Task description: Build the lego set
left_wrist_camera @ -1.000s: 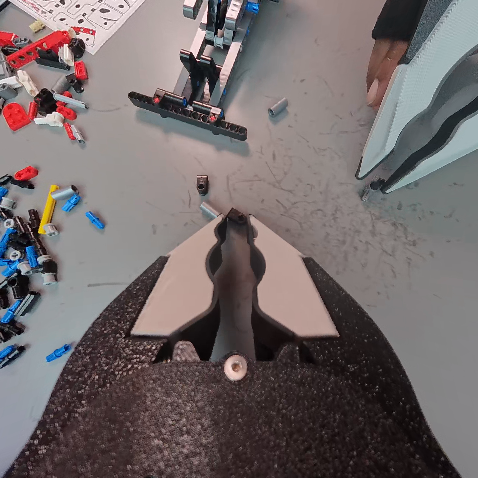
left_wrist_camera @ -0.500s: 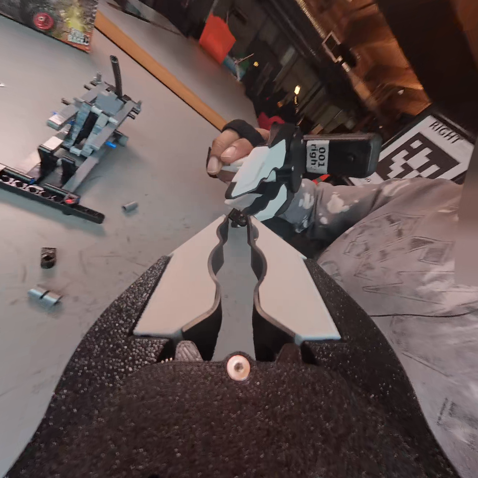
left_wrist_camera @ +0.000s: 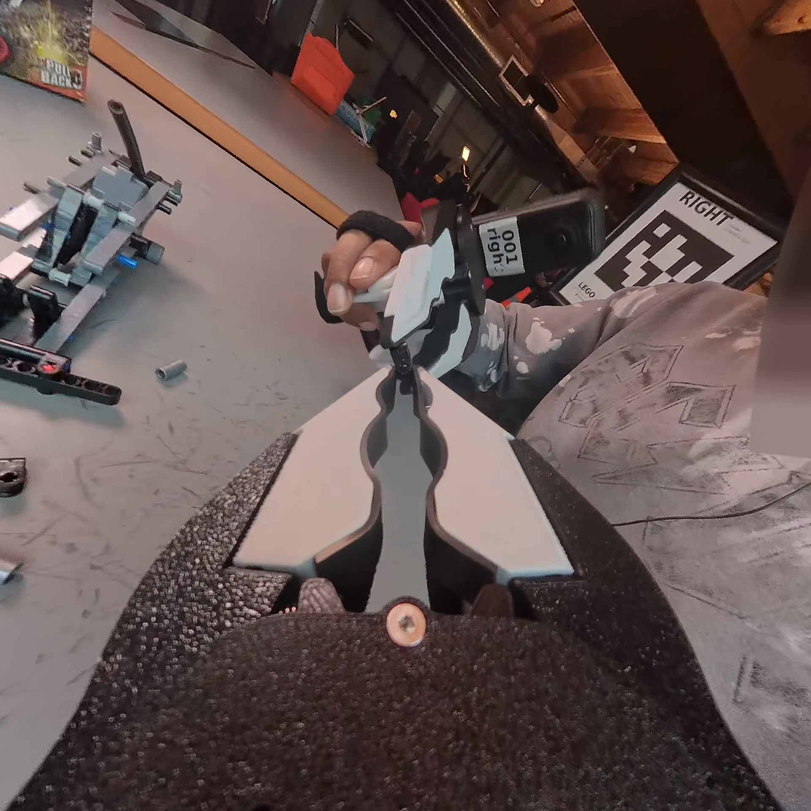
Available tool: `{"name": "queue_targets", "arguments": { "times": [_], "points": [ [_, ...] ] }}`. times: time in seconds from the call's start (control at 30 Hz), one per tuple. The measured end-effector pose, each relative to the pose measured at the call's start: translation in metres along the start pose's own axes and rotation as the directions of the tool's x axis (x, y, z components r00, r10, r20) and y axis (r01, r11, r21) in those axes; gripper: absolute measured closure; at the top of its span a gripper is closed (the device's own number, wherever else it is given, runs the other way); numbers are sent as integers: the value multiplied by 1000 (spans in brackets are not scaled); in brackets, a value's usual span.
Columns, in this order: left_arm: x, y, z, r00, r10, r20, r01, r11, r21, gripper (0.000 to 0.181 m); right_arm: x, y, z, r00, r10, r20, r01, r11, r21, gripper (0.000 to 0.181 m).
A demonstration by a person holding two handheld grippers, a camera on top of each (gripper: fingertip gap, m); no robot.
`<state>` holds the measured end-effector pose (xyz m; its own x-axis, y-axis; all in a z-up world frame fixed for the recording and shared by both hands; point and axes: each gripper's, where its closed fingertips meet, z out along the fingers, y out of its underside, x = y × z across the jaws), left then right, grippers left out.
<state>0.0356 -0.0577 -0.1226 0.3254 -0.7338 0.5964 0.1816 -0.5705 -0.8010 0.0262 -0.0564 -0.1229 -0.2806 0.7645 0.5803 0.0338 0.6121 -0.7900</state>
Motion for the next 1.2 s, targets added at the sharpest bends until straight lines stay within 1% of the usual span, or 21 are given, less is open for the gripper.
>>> {"name": "queue_targets", "arguments": {
  "times": [0.07,0.17,0.27,0.37,0.5,0.6,0.77,0.87,0.97,1.03,1.2],
  "points": [
    [1,-1,0,995,96,34,-96,995,-2,174,-2,-5,-3,982,173,76,-177,983,49,158],
    [7,-2,3,949,298,103,-297,954,-30,174,0,-14,-11,890,409,203,-436,893,114,162],
    [15,-7,6,883,444,151,-446,895,-28,174,1,-19,-14,823,499,272,-546,827,134,165],
    [19,-9,7,836,516,187,-519,854,-37,173,1,-24,-16,786,534,313,-596,789,150,169],
    [18,-10,7,795,561,230,-563,824,-64,174,3,-25,-18,765,553,329,-622,766,159,174],
    [16,-7,8,777,577,253,-574,814,-95,173,1,-21,-17,790,526,316,-588,795,146,174],
    [13,3,9,793,564,230,-548,826,-134,172,-7,-14,-17,842,447,302,-493,864,97,174],
    [13,8,11,804,556,211,-535,831,-152,173,-11,-13,-18,846,431,313,-477,875,85,174],
    [15,6,11,799,564,208,-547,826,-136,174,-10,-17,-19,832,452,320,-505,857,101,174],
    [19,2,10,791,573,215,-565,819,-104,174,-7,-22,-19,818,474,326,-535,835,126,174],
    [24,-7,10,771,589,242,-597,801,-47,175,-2,-28,-20,817,485,312,-550,819,165,174]
  ]
}}
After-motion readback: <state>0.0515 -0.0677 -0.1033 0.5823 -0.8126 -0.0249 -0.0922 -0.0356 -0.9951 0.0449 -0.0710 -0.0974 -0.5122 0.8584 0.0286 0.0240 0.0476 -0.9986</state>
